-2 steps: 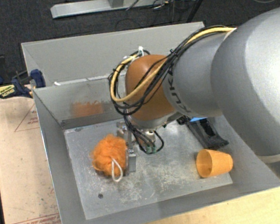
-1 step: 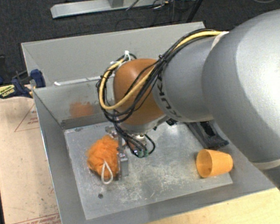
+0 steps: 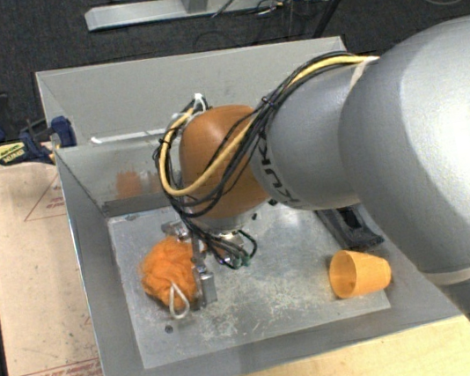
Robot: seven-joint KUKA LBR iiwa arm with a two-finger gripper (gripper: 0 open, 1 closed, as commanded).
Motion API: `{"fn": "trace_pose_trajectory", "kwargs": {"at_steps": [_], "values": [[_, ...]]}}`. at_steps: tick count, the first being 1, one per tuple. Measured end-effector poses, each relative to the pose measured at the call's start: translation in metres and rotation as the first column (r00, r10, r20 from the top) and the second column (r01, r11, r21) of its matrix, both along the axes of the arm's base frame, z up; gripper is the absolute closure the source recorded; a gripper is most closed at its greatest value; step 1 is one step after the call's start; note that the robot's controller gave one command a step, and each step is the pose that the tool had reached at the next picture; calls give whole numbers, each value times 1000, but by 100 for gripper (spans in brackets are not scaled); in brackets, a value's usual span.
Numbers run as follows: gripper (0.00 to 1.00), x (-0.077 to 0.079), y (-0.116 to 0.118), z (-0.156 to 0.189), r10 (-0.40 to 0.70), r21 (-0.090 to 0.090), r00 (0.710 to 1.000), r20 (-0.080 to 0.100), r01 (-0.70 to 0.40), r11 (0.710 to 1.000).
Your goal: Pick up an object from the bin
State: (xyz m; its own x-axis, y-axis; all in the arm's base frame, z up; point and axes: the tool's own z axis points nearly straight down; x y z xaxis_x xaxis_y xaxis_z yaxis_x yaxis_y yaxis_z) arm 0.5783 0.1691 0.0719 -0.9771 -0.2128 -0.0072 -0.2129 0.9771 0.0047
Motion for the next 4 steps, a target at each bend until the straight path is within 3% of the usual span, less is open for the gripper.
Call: {"fn": "trace_pose_trajectory", "kwargs": {"at_steps": [1, 2, 3, 4], "values": [[0, -15, 9, -2, -58, 0, 998, 0, 58, 998], [100, -16, 12, -2, 85, 1, 996, 3, -85, 996], [100, -16, 12, -2, 85, 1, 996, 3, -85, 996], [100, -19, 11, 29, 82, -1, 997, -8, -82, 997]]}}
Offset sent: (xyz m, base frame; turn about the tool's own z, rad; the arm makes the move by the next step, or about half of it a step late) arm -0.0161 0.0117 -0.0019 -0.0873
